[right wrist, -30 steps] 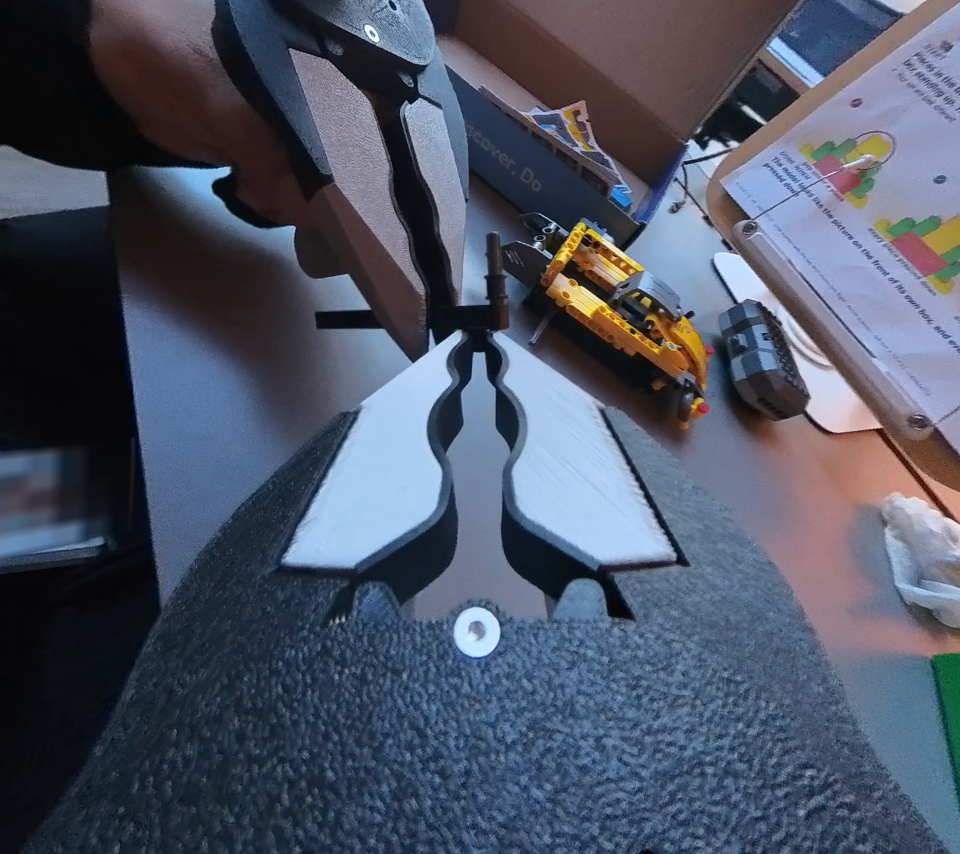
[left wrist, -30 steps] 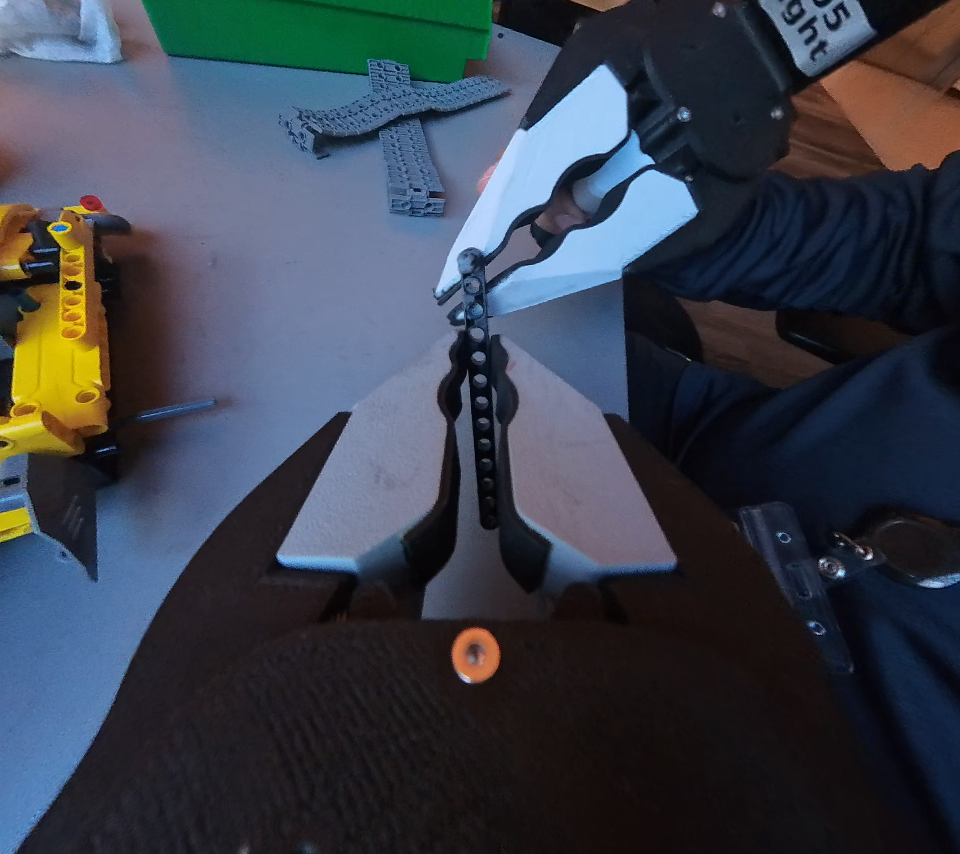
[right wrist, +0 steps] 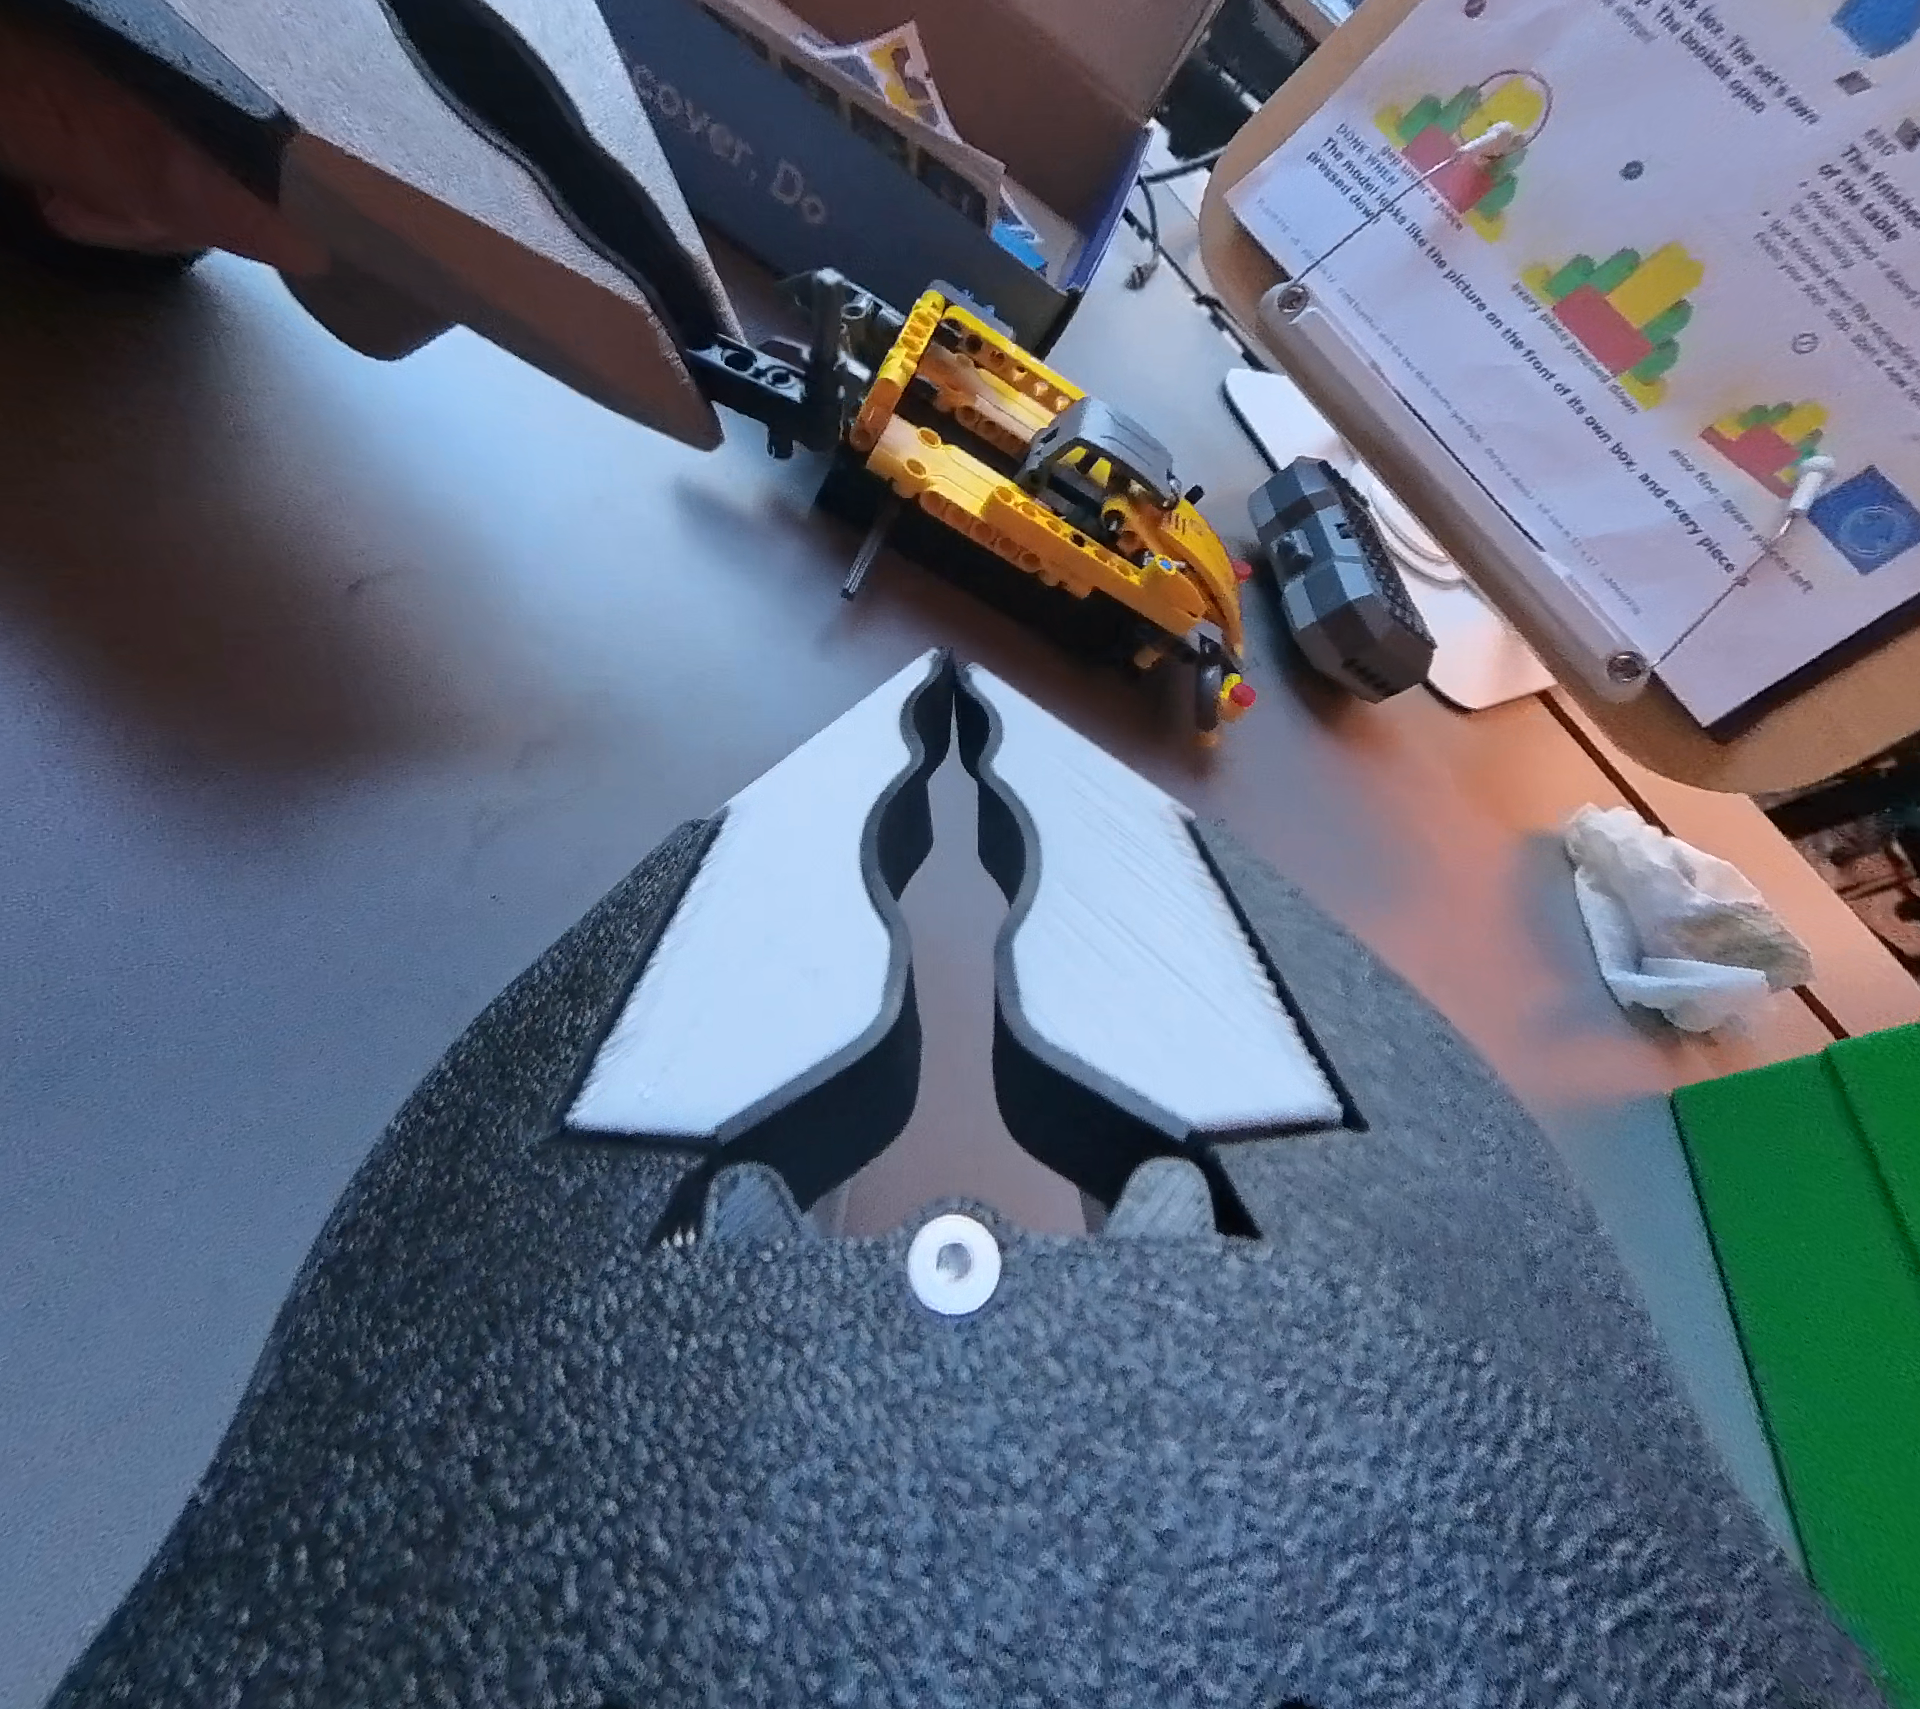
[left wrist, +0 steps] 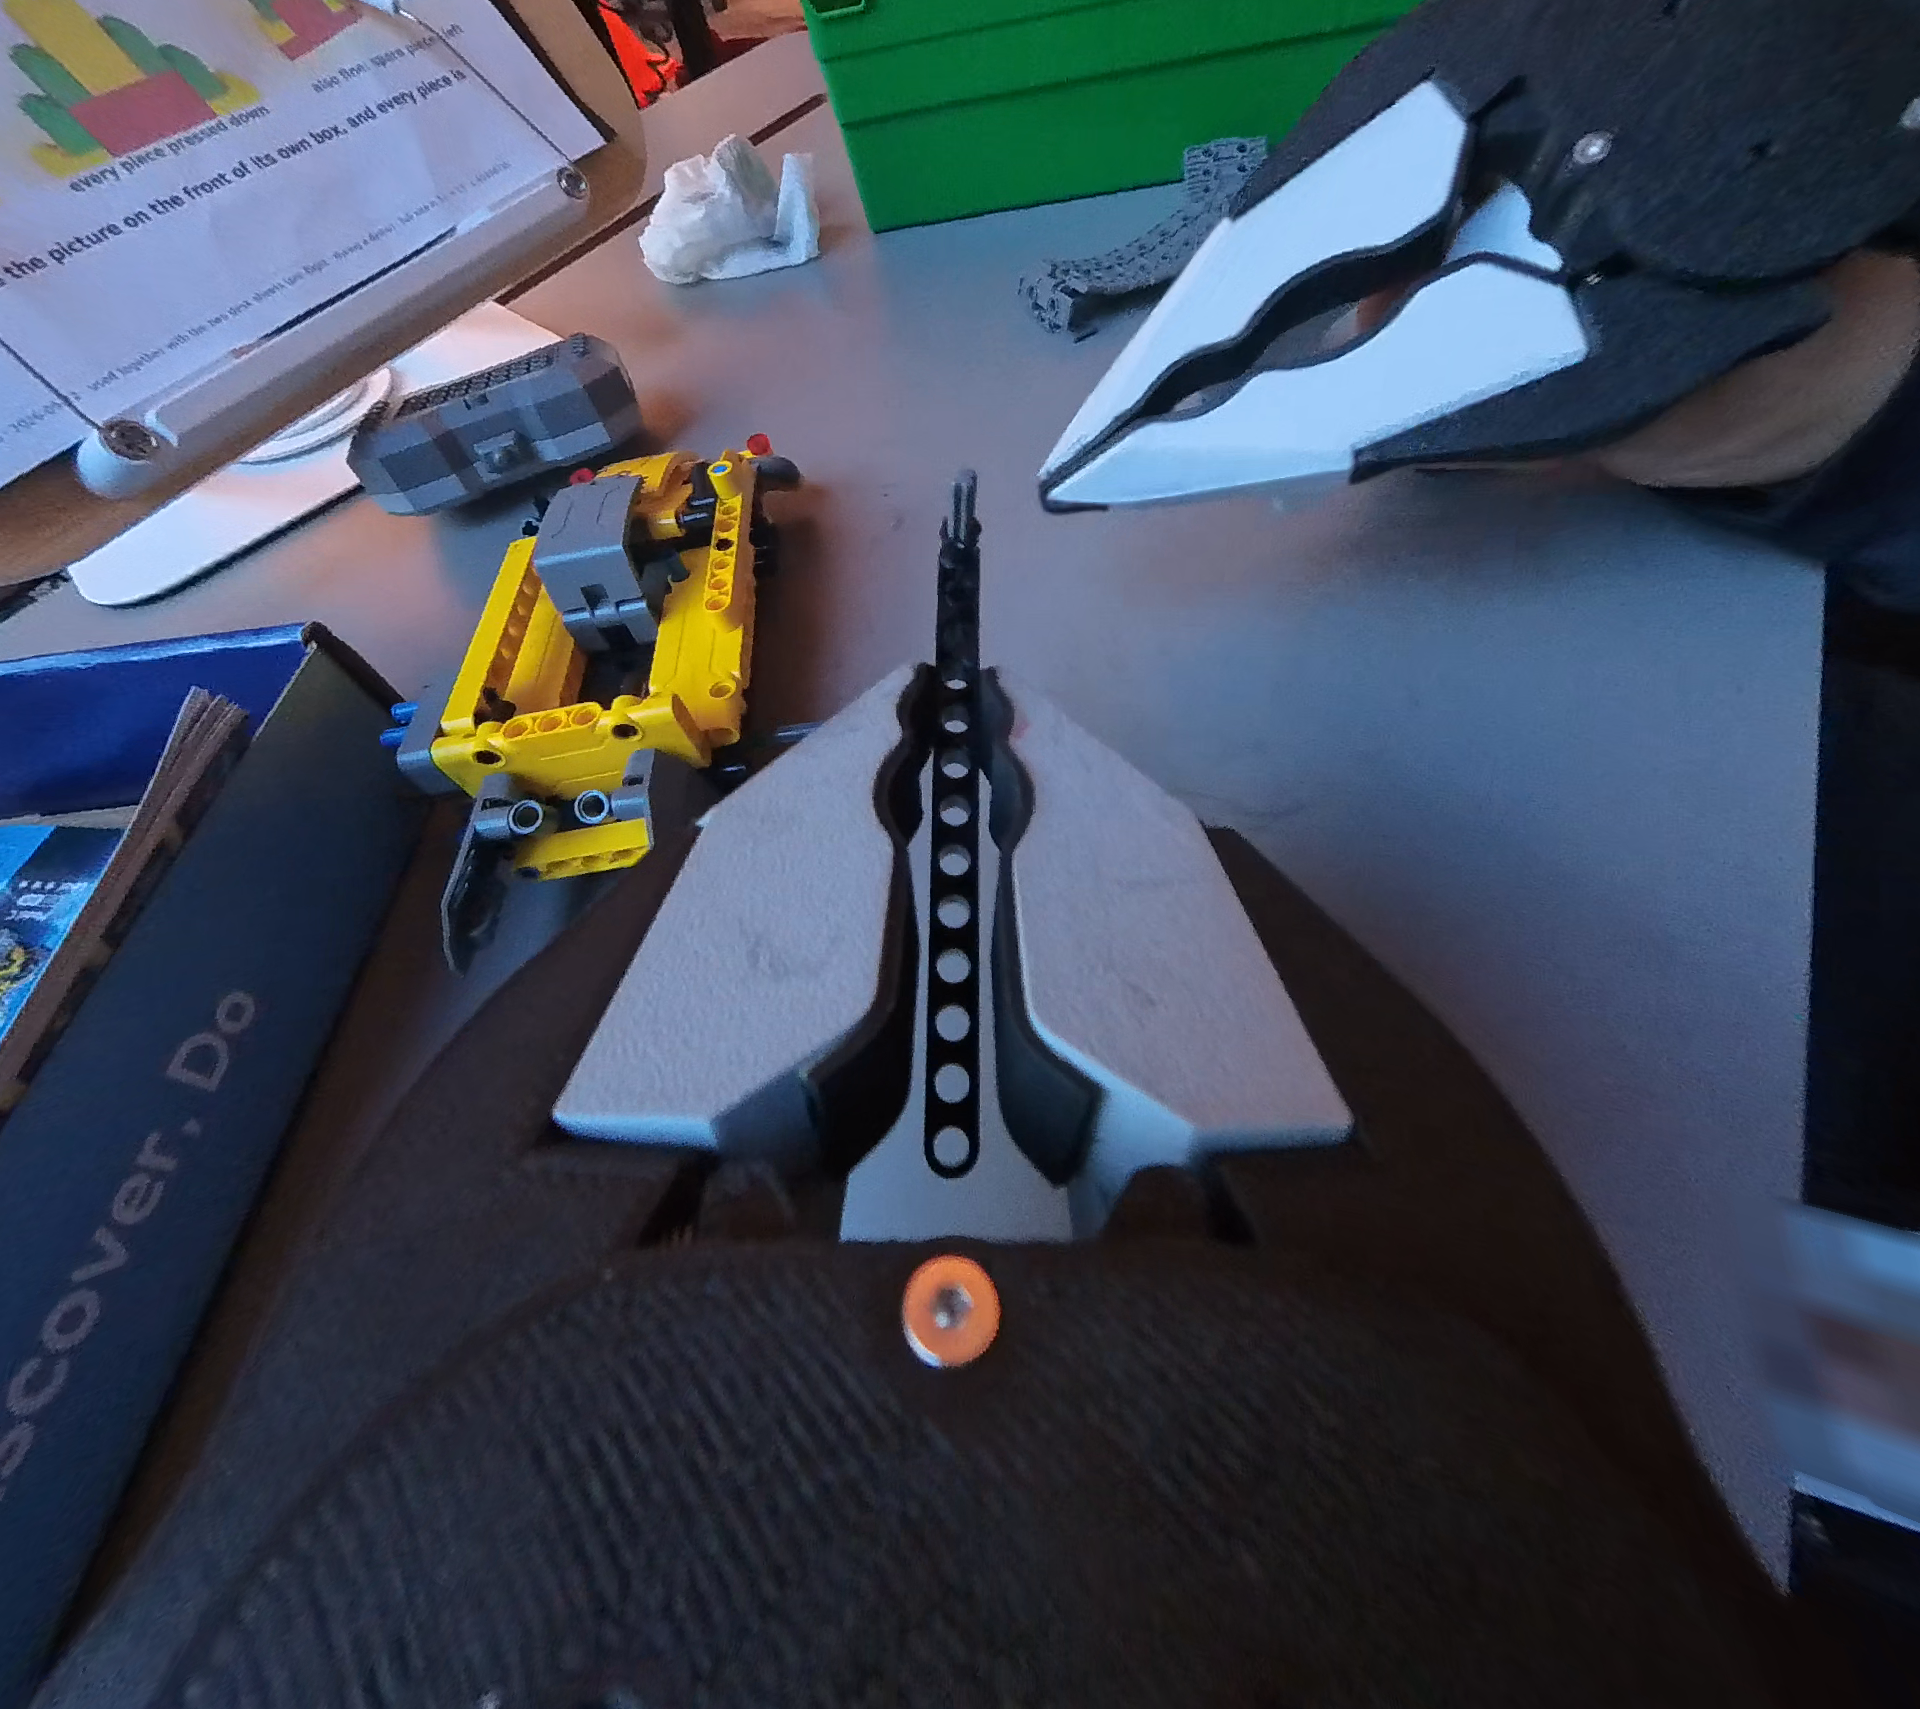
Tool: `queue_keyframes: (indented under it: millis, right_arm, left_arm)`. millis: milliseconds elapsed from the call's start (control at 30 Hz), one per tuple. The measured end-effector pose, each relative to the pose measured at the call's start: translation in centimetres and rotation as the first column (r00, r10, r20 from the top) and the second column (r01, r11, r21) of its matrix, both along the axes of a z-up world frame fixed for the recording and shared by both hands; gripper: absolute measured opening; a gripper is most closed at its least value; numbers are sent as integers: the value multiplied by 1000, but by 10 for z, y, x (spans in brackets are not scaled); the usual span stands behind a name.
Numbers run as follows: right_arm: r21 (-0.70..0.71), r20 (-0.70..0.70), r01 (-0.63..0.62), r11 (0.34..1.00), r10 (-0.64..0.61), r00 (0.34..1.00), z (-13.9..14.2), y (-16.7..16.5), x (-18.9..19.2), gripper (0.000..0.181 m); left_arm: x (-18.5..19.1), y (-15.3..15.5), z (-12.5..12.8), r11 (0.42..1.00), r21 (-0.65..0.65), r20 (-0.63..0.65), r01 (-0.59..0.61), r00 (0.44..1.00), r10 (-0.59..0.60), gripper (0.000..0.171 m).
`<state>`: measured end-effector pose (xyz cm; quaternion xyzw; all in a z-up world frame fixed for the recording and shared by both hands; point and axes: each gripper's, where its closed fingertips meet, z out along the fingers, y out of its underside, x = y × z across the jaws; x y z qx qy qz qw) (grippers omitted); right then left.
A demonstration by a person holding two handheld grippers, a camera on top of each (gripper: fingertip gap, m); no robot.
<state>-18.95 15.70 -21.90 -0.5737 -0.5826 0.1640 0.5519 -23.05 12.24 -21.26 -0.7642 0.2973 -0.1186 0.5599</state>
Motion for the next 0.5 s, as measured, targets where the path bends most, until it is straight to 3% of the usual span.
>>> queue_keyframes:
  millis: [200, 267, 433, 500]
  right_arm:
    - [-72, -57, -54, 996, 50, 997, 5, -4, 6, 6]
    - [-86, -14, -90, 992, 89, 996, -2, -9, 8, 22]
    - [-81, 118, -139, 987, 148, 982, -21, -17, 16, 28]
    - [-92, 143, -152, 984, 164, 976, -25, -18, 17, 39]
  left_arm:
    - [-1, 0, 2, 1000, -8, 29, 10, 1000, -9, 5]
    - [-1, 0, 3, 1000, -5, 35, 9, 999, -9, 5]
    - [-1, -1, 4, 1000, -6, 56, 23, 998, -22, 5]
    - [5, -5, 7, 997, -9, 88, 82, 993, -81, 5]
